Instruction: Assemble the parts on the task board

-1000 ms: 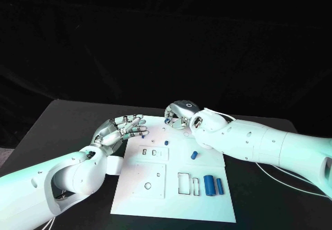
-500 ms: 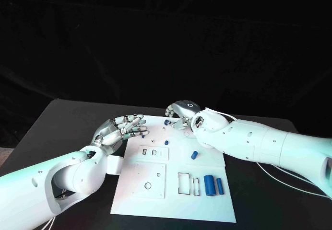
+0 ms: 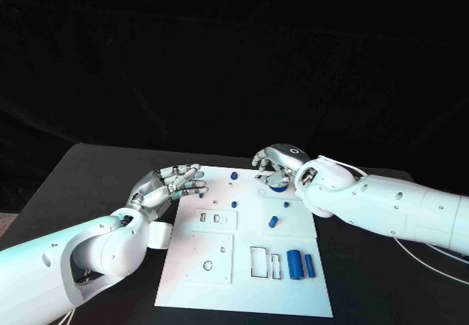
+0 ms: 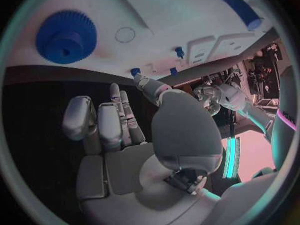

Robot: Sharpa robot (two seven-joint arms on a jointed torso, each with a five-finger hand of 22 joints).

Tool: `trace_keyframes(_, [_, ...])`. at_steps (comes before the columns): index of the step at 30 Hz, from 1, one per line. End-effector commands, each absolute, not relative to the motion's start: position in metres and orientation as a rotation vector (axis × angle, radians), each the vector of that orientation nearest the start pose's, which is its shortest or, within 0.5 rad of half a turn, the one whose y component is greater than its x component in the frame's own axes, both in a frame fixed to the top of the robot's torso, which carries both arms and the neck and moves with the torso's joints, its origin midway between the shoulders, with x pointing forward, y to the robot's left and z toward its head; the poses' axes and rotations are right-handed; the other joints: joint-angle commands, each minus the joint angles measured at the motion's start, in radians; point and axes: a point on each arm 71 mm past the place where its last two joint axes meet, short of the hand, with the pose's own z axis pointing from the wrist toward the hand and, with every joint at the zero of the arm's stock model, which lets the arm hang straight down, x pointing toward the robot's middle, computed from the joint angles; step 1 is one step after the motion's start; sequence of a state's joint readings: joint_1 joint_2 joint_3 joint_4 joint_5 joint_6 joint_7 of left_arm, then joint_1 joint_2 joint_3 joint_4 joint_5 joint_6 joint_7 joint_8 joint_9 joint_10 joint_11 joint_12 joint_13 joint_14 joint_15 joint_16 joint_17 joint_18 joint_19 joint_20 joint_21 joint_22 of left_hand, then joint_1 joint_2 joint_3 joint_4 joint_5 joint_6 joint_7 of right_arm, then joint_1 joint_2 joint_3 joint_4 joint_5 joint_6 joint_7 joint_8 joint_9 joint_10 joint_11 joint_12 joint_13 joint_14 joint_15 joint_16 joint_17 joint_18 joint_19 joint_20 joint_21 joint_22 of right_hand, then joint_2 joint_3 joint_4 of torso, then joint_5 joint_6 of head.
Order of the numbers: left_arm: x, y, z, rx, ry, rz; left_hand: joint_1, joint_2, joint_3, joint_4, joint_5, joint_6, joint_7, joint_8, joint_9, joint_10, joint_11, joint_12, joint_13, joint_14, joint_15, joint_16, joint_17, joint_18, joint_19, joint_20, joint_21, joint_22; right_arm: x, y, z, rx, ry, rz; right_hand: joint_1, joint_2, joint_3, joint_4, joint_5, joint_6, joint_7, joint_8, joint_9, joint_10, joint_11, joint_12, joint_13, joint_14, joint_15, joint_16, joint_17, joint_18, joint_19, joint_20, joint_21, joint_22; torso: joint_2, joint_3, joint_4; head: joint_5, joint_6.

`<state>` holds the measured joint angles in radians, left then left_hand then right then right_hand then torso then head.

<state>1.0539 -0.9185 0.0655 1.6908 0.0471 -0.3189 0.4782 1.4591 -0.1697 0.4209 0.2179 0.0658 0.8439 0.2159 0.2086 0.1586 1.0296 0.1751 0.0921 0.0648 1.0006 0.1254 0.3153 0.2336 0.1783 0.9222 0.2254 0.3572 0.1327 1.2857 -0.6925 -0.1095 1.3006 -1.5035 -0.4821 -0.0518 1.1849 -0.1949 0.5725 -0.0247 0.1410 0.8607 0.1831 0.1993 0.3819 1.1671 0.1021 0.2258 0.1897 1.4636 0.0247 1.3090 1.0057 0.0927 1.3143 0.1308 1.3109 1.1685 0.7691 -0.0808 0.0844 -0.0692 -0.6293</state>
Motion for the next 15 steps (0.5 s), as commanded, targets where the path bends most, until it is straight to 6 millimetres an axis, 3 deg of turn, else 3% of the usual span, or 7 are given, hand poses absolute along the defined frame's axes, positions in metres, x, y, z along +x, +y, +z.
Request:
trace_keyframes(1, [0.447,0.201,-0.187,-1.218,1.334,-1.714,-0.004,-0.002,0.005,-0.001,-0.004,0.000,0.027,-0.004,-0.001,0.002,0.008,-0.006,-0.001,-0.002,0.005,-0.004,0.001,0.003,-0.001,0.004,0.001,-0.001,0.528,-0.204,-0.165,-0.103,1.543,0.556,0.002,-0.012,-0.017,0.011,0.006,-0.037,-0.010,-0.023,-0.005,0.094,-0.019,0.055,0.037,0.004,-0.018,0.015,0.020,-0.007,0.020,-0.012,0.017,0.028,-0.004,0.0014,-0.0101,-0.003,0.002])
trace_keyframes(5, [0.447,0.202,-0.187,-1.219,1.334,-1.713,-0.003,-0.001,0.007,-0.002,-0.003,0.000,0.027,-0.004,-0.001,0.002,0.008,-0.007,-0.001,-0.002,0.005,-0.005,0.001,0.003,-0.002,0.004,0.001,-0.001,0.525,-0.225,-0.168,-0.030,1.631,0.538,-0.011,-0.033,-0.061,0.027,0.025,-0.026,-0.029,-0.008,0.008,0.167,-0.039,0.141,0.107,0.016,-0.035,0.039,0.062,-0.014,0.040,-0.028,0.035,0.057,-0.005,0.0030,-0.0161,-0.004,0.006])
trace_keyframes(6, [0.447,0.202,-0.187,-1.219,1.334,-1.713,-0.003,-0.001,0.007,-0.002,-0.003,0.000,0.027,-0.004,-0.001,0.002,0.008,-0.007,-0.001,-0.002,0.005,-0.005,0.001,0.003,-0.001,0.004,0.001,-0.001,0.524,-0.228,-0.169,-0.019,1.650,0.533,-0.018,-0.042,-0.084,0.035,0.051,-0.029,-0.034,-0.003,0.013,0.187,-0.046,0.196,0.153,0.029,-0.040,0.066,0.113,-0.018,0.053,-0.034,0.047,0.077,-0.006,0.0035,-0.0164,-0.005,0.006])
trace_keyframes(7, [0.447,0.202,-0.187,-1.219,1.334,-1.714,-0.003,-0.001,0.007,-0.002,-0.003,0.000,0.028,-0.004,-0.001,0.002,0.008,-0.007,-0.001,-0.002,0.005,-0.005,0.001,0.003,-0.001,0.004,0.001,-0.001,0.524,-0.233,-0.170,-0.010,1.669,0.526,-0.043,-0.044,-0.114,0.059,0.097,-0.040,-0.034,0.003,0.022,0.219,-0.047,0.426,0.385,0.038,-0.043,0.091,0.158,-0.019,0.055,-0.038,0.050,0.081,-0.006,0.0044,-0.0165,-0.006,0.006])
trace_keyframes(8, [0.447,0.201,-0.187,-1.219,1.334,-1.715,-0.003,-0.001,0.007,-0.002,-0.003,0.000,0.028,-0.004,-0.001,0.002,0.008,-0.007,-0.001,-0.002,0.005,-0.005,0.001,0.003,-0.001,0.004,0.001,-0.001,0.523,-0.236,-0.171,-0.004,1.682,0.520,-0.051,-0.030,-0.165,0.095,0.135,-0.062,-0.031,0.030,0.049,0.164,-0.041,0.678,0.648,0.040,-0.041,0.113,0.191,-0.020,0.055,-0.040,0.048,0.083,-0.006,0.0052,-0.0163,-0.008,0.004])
trace_keyframes(10, [0.446,0.201,-0.187,-1.219,1.335,-1.716,-0.003,-0.001,0.007,-0.002,-0.003,0.000,0.028,-0.004,-0.001,0.002,0.008,-0.007,0.000,-0.002,0.005,-0.005,0.001,0.003,-0.001,0.004,0.002,-0.001,0.523,-0.242,-0.173,0.008,1.709,0.508,-0.030,-0.016,-0.205,0.123,0.152,-0.083,-0.026,0.063,0.076,0.170,-0.037,0.911,0.895,0.051,-0.032,0.150,0.263,-0.021,0.060,-0.031,0.050,0.094,-0.005,0.0062,-0.0162,-0.009,0.003])
trace_keyframes(15, [0.446,0.201,-0.187,-1.219,1.335,-1.716,-0.003,-0.001,0.007,-0.002,-0.003,0.000,0.028,-0.004,-0.001,0.002,0.008,-0.007,0.000,-0.002,0.005,-0.005,0.001,0.003,-0.001,0.004,0.002,-0.001,0.526,-0.249,-0.176,0.030,1.741,0.493,-0.010,-0.016,-0.235,0.138,0.149,-0.101,-0.022,0.082,0.090,0.210,-0.030,1.043,1.039,0.061,-0.026,0.177,0.324,-0.024,0.070,-0.026,0.058,0.112,-0.005,0.0030,-0.0157,-0.013,0.003])
